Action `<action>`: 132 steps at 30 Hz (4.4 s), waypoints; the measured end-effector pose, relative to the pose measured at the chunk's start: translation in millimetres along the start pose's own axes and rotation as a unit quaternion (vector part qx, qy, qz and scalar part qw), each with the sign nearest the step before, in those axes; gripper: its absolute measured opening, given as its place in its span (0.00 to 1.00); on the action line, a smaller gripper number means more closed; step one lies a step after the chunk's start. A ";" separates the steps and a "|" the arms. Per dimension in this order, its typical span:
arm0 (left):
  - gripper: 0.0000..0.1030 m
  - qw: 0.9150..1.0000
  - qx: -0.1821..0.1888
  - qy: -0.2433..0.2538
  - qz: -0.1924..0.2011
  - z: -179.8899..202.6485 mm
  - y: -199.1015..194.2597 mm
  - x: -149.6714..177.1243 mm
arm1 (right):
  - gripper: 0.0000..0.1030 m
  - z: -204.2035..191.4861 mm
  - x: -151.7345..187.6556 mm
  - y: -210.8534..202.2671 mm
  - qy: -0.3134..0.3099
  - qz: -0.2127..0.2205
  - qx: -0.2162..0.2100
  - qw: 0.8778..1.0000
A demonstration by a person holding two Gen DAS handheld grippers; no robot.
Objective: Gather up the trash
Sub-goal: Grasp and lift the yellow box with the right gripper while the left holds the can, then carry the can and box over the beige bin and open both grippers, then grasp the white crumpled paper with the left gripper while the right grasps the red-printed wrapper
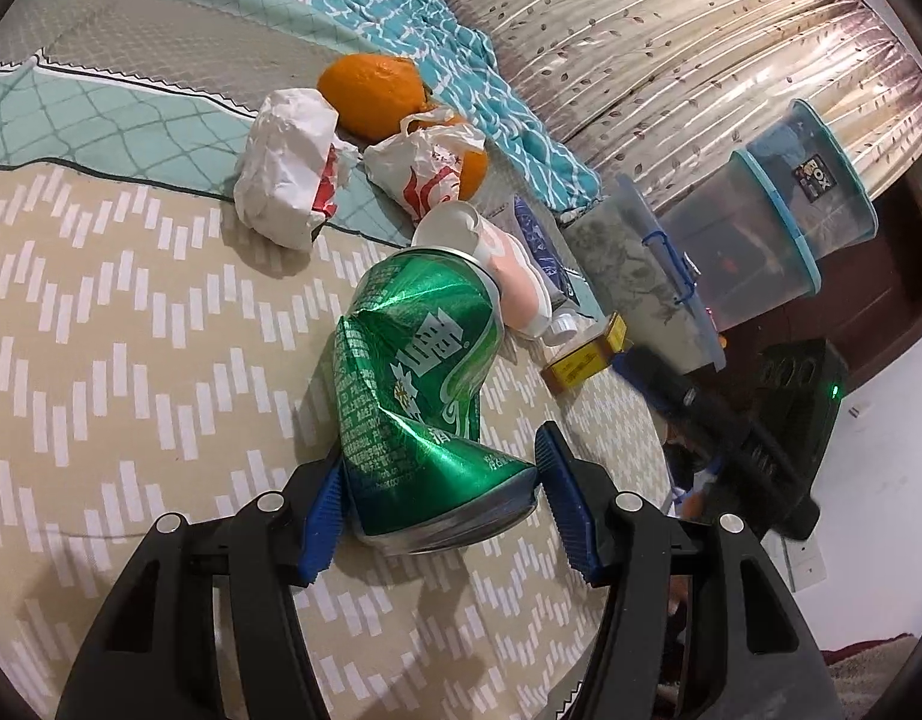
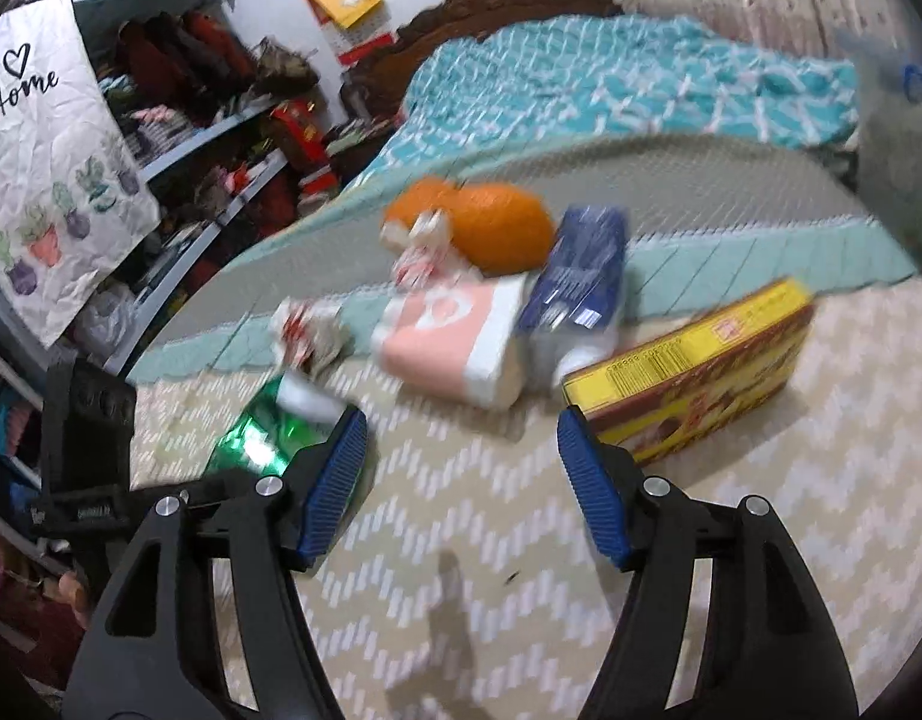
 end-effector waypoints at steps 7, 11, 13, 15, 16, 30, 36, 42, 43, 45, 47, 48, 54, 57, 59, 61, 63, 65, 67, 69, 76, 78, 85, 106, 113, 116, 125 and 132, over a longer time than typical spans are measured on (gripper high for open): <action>0.55 1.000 0.000 0.004 0.001 0.3 1.2 1.2 | 0.66 71.7 -20.4 -38.7 0.110 0.058 0.049 0.991; 0.55 1.000 0.000 0.006 0.001 1.9 2.0 1.0 | 0.83 106.3 -26.3 -41.4 0.174 0.074 0.094 0.977; 0.55 1.000 0.000 0.006 0.001 3.5 2.7 0.4 | 0.89 113.9 -27.6 -27.5 0.198 0.059 0.094 0.974; 0.55 1.000 0.000 0.007 0.002 4.1 2.8 0.5 | 0.90 116.7 -24.6 -10.7 0.214 0.038 0.081 0.973; 0.55 1.000 0.000 0.007 0.002 3.9 2.8 0.2 | 0.91 116.2 -22.3 1.3 0.219 0.023 0.078 0.972; 0.55 1.000 0.000 0.007 0.001 3.0 1.7 1.7 | 0.41 113.8 13.8 -11.0 0.203 -0.021 0.034 0.978; 0.55 1.000 0.003 0.010 -0.009 7.7 7.1 0.5 | 0.42 111.3 24.4 -17.9 0.216 -0.020 0.019 0.976; 0.56 1.000 0.003 -0.001 -0.023 12.0 15.9 -1.7 | 0.54 106.7 23.8 -2.0 0.198 -0.028 0.041 0.979; 0.56 1.000 0.002 -0.003 -0.025 12.8 17.2 -2.3 | 0.55 105.2 23.9 -2.1 0.188 -0.028 0.046 0.981; 0.55 1.000 0.002 -0.004 -0.028 15.0 19.8 -2.5 | 0.51 101.2 23.5 -3.5 0.177 -0.026 0.039 0.983; 0.55 1.000 -0.001 0.002 -0.028 17.7 21.0 -1.4 | 0.43 98.7 22.3 -7.2 0.169 -0.022 0.034 0.985; 0.55 1.000 -0.002 0.006 -0.027 19.4 21.3 -0.6 | 0.40 97.0 21.0 -10.9 0.163 -0.018 0.033 0.986; 0.54 0.999 0.013 0.026 -0.039 37.0 26.1 5.3 | 0.28 89.1 21.0 -38.7 0.135 -0.005 0.029 0.990; 0.54 0.998 0.026 0.032 -0.044 49.0 27.9 7.0 | 0.28 85.3 20.9 -51.4 0.127 0.003 0.025 0.992; 0.54 0.997 0.037 0.038 -0.049 61.6 30.3 7.0 | 0.28 82.5 21.9 -62.0 0.123 0.011 0.020 0.992; 0.54 0.996 0.043 0.048 -0.054 73.7 34.2 7.0 | 0.28 82.3 24.8 -69.8 0.118 0.017 0.019 0.993; 0.54 0.995 0.049 0.061 -0.063 89.1 41.3 7.5 | 0.28 85.7 28.3 -73.5 0.118 0.019 0.023 0.993; 0.54 0.993 0.050 0.075 -0.071 103.6 49.3 8.9 | 0.28 95.7 33.6 -78.2 0.130 0.022 0.023 0.991; 0.54 0.991 0.051 0.089 -0.081 118.9 59.6 10.4 | 0.28 106.2 37.1 -85.5 0.141 0.029 0.024 0.989; 0.54 0.989 0.052 0.103 -0.092 134.9 72.6 11.8 | 0.27 118.3 39.5 -94.8 0.151 0.039 0.027 0.987; 0.53 0.977 0.048 0.160 -0.135 201.0 128.7 15.4 | 0.27 175.4 52.2 -135.4 0.210 0.081 0.027 0.974; 0.53 0.973 0.048 0.174 -0.143 218.6 142.5 15.1 | 0.27 190.8 53.0 -148.8 0.221 0.094 0.032 0.970; 0.53 0.960 0.055 0.218 -0.168 285.9 192.4 13.6 | 0.27 245.3 46.5 -195.3 0.241 0.140 0.062 0.958; 0.83 0.950 0.051 0.237 -0.196 393.5 305.0 -0.3 | 0.76 336.5 34.5 -249.8 0.279 0.211 0.179 0.919; 0.82 0.955 0.043 0.230 -0.183 319.9 236.7 6.5 | 0.67 293.6 17.7 -201.1 0.252 0.177 0.127 0.943; 0.82 0.958 0.030 0.234 -0.165 279.5 195.3 9.5 | 0.64 267.7 9.3 -166.9 0.235 0.148 0.097 0.956; 0.80 0.993 -0.027 0.087 -0.071 121.5 84.4 -41.3 | 0.65 164.6 -14.0 -52.6 0.157 0.048 0.019 0.986; 0.77 0.999 -0.045 0.011 -0.006 55.3 37.8 -84.3 | 0.65 84.1 -42.2 13.4 0.079 0.008 -0.006 0.997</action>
Point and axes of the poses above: each gripper's, at about its wrist camera, not at the fingertips, and y roughly the way its jaws point, z to its right, x to its underside, the point moved 7 cm from there along y, roughly the way its jaws point, and after that the axes turned 9 degrees about -x, right-handed, at the moved point
